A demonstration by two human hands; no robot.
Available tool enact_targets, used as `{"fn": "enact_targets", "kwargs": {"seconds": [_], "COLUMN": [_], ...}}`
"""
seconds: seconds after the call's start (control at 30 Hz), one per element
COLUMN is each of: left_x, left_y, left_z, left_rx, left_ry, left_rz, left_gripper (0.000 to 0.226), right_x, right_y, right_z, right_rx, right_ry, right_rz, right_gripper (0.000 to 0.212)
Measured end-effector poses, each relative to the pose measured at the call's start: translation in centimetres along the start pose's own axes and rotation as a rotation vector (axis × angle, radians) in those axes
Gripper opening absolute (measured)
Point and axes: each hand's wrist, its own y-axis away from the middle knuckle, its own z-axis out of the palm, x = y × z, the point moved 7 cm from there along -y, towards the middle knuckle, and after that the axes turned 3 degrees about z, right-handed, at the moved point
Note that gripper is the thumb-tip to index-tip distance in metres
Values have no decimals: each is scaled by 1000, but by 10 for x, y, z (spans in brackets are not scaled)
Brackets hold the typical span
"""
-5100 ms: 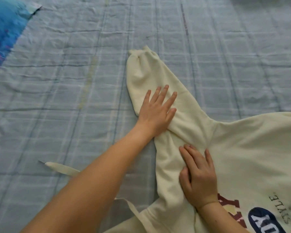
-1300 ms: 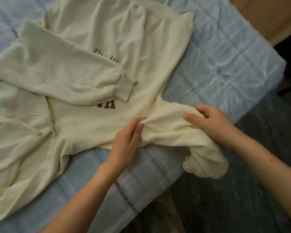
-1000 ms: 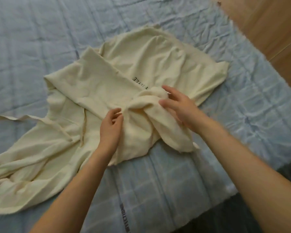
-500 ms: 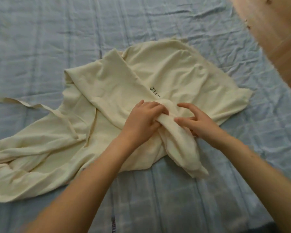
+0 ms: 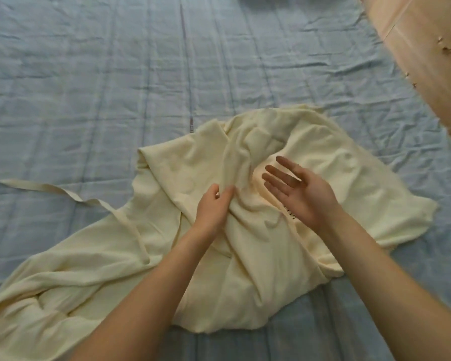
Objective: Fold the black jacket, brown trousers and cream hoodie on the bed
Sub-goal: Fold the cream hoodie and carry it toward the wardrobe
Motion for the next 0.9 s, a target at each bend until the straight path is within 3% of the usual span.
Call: {"fn": "enact_targets", "kwargs": {"seconds": [0.13,0.2,0.27,0.4,0.53,0.6,0.67,0.73,0.8,0.9], "left_x": [-16,-22,-27,-35,-24,-26,-32,-34,-22,2], "left_y": [-6,-10,-15,-15,-14,-6,3,3,-11,-45], "left_z": [1,1,0,12,-18,-34,-30,-19,-19,-20], "left_rx": [-55,-42,-29,-53,61,161,199,143,138,125], "left_ry": [83,105,167,614,630,487,245,147,60,-58], "left_rz": [-23,-36,-68,-328,-117,-52,-106,-203,-219,-154], "left_gripper": [26,25,24,26,28,32,41,53,52,32], "right_x": [12,14,16,22,-13,-28,-17,-6,-15,-35], "right_y": [-21,-24,-31,-44,-31,-20,-18,-26,-43,-72], "right_z": [8,9,8,6,0,-17,-32,-39,-32,-10], "right_rx": [122,160,193,176,233,277,281,255,227,216], "right_ry": [746,933,993,1111,922,875,1027,1182,1182,1111], "right_rz": [-199,-266,-323,-272,-389,-398,-223,-93,-156,-229], "right_gripper": [44,43,42,63,58,59,56,31,15,42]}}
